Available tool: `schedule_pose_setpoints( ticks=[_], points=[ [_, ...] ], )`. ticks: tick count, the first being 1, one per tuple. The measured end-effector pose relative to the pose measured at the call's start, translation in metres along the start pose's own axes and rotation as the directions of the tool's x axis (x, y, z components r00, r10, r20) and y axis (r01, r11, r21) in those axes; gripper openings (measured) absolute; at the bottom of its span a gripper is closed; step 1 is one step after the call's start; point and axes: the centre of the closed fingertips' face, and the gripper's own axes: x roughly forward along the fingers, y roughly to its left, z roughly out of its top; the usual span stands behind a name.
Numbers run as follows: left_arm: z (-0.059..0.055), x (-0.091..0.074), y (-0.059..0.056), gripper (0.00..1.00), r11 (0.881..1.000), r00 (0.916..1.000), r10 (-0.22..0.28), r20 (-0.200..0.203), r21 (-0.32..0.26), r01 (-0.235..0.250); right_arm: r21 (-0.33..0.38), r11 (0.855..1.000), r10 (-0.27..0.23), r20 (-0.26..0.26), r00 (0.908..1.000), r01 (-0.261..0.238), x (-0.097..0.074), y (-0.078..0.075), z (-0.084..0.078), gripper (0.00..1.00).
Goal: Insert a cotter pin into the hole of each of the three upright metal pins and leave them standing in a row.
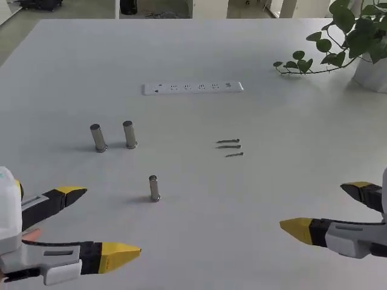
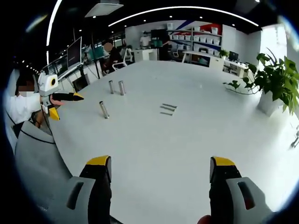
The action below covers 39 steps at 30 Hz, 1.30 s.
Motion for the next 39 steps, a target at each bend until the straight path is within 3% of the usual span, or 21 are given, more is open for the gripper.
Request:
schedule_pose_setpoints(
  ticks=[9, 17, 28, 33, 35, 39],
  points=[
    [0.001, -0.003, -0.004, 0.99, 1.000, 0.9999, -0.007, 0.014, 0.002, 0.007, -0.128, 0.991, 0.033, -0.043, 0.9985, -0.039, 0.008, -0.009, 0.015, 0.84],
    [0.000, -0.005, -0.005, 0.99, 1.000, 0.9997, -0.008, 0.024, -0.001, 0.008, -0.223, 0.969, 0.087, -0.099, 0.9913, -0.107, 0.029, -0.009, 0.028, 0.82],
    [0.004, -0.005, -0.005, 0.97, 1.000, 0.9990, -0.008, 0.044, -0.013, 0.008, -0.336, 0.912, 0.182, -0.184, 0.9658, -0.236, 0.070, 0.003, 0.047, 0.82],
    [0.003, -0.005, -0.004, 0.98, 1.000, 0.9991, -0.002, 0.042, -0.017, 0.003, -0.399, 0.870, 0.208, -0.234, 0.9497, -0.289, 0.090, 0.004, 0.055, 0.82],
    [0.002, -0.005, -0.005, 0.96, 1.000, 0.9991, -0.005, 0.041, -0.017, 0.006, -0.423, 0.846, 0.219, -0.282, 0.9342, -0.326, 0.097, 0.004, 0.054, 0.81],
    [0.001, -0.003, -0.007, 0.95, 1.000, 0.9992, -0.015, 0.036, -0.022, 0.016, -0.472, 0.803, 0.216, -0.339, 0.9157, -0.364, 0.111, 0.001, 0.055, 0.80]
  ],
)
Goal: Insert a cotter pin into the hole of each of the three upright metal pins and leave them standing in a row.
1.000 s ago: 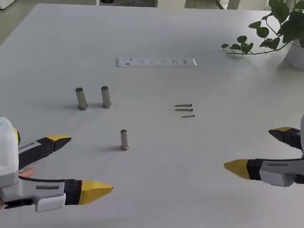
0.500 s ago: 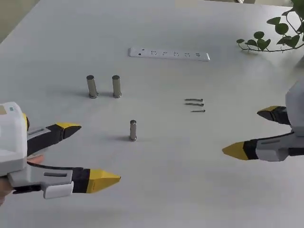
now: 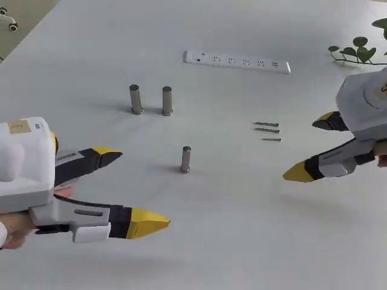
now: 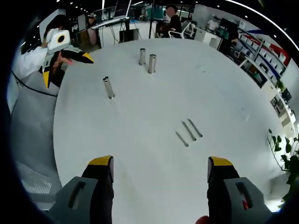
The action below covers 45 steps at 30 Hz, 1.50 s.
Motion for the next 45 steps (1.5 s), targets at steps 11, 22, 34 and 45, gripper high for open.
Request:
schedule_pose_setpoints(
  ticks=[11, 22, 34, 45],
  points=[
    [0.001, 0.002, -0.001, 0.94, 1.000, 0.9999, 0.010, 0.008, 0.005, -0.010, -0.085, 0.990, 0.109, -0.059, 0.9923, -0.114, 0.032, -0.003, 0.006, 0.74],
    [-0.001, -0.001, 0.002, 0.93, 1.000, 0.9996, 0.027, 0.002, -0.003, -0.027, -0.149, 0.973, 0.166, -0.083, 0.9826, -0.177, 0.056, -0.008, 0.007, 0.63],
    [-0.006, 0.002, 0.000, 0.92, 1.000, 0.9995, 0.026, -0.020, -0.010, -0.026, -0.145, 0.972, 0.169, -0.102, 0.9803, -0.183, 0.063, -0.013, 0.002, 0.45],
    [-0.008, 0.002, 0.000, 0.89, 0.999, 0.9993, 0.029, -0.025, -0.016, -0.029, -0.109, 0.976, 0.181, -0.095, 0.9789, -0.191, 0.063, -0.013, 0.002, 0.34]
  ],
)
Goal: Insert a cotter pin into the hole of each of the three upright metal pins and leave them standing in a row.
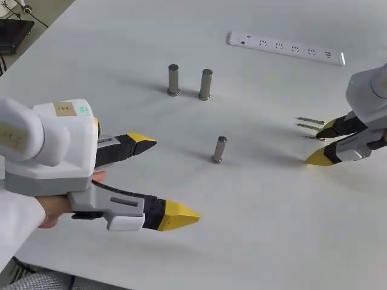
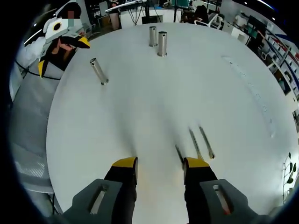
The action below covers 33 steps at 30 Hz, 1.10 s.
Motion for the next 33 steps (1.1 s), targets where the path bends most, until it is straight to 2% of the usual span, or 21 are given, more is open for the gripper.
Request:
schedule_pose_setpoints(
  ticks=[13, 18, 21, 22, 23, 33],
  points=[
    [-0.003, 0.001, 0.002, 0.88, 1.000, 1.0000, 0.007, -0.005, -0.006, -0.007, -0.036, 0.999, 0.000, -0.035, 0.9994, -0.001, 0.000, 0.004, 0.002, 0.12],
    [-0.005, 0.002, 0.003, 0.87, 1.000, 0.9999, 0.014, -0.007, -0.013, -0.014, -0.051, 0.999, -0.014, -0.056, 0.9984, 0.011, 0.001, 0.004, 0.004, 0.06],
    [-0.004, 0.002, 0.003, 0.87, 1.000, 0.9999, 0.015, -0.001, -0.014, -0.015, -0.054, 0.998, -0.039, -0.070, 0.9968, 0.035, 0.002, 0.000, 0.003, 0.00],
    [-0.004, 0.002, 0.003, 0.87, 1.000, 0.9999, 0.015, 0.001, -0.013, -0.015, -0.069, 0.996, -0.062, -0.080, 0.9949, 0.057, 0.002, -0.004, 0.003, 0.00],
    [-0.004, 0.002, 0.003, 0.86, 1.000, 0.9999, 0.014, 0.002, -0.013, -0.014, -0.065, 0.997, -0.049, -0.080, 0.9956, 0.043, 0.003, -0.002, 0.004, 0.00],
    [-0.002, 0.000, 0.001, 0.85, 0.999, 0.9998, 0.014, 0.016, -0.029, -0.014, -0.092, 0.994, -0.065, -0.092, 0.9937, 0.057, 0.003, -0.007, 0.000, 0.00]
  ],
)
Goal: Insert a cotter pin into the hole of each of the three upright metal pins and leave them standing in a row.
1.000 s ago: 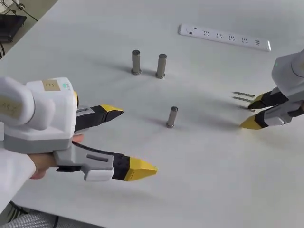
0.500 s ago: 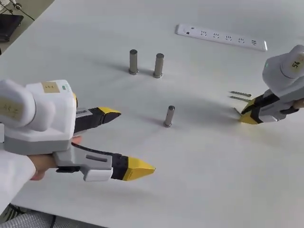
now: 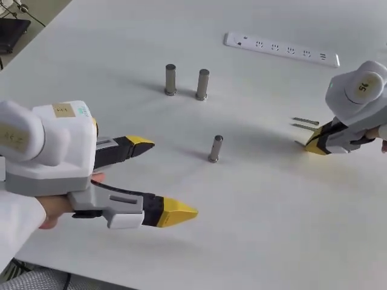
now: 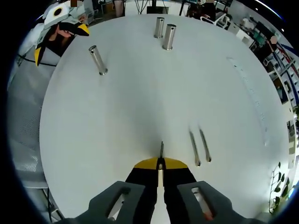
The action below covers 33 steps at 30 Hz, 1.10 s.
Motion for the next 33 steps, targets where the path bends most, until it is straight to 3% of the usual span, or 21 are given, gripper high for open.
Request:
schedule_pose_setpoints(
  ticks=[18, 28, 33],
  points=[
    [0.003, 0.000, -0.005, 0.84, 0.999, 0.9996, -0.004, 0.028, -0.043, 0.005, -0.037, 0.999, 0.002, 0.007, 1.0000, -0.002, -0.001, 0.007, 0.001, 0.00],
    [0.004, -0.001, -0.010, 0.85, 1.000, 0.9993, -0.013, 0.034, -0.028, 0.014, -0.042, 0.998, -0.046, 0.086, 0.9952, 0.049, -0.030, 0.018, 0.019, 0.00],
    [0.006, -0.003, -0.010, 0.84, 1.000, 0.9993, -0.010, 0.037, -0.017, 0.010, -0.057, 0.995, -0.073, 0.141, 0.9873, 0.081, -0.051, 0.033, 0.030, 0.00]
  ],
)
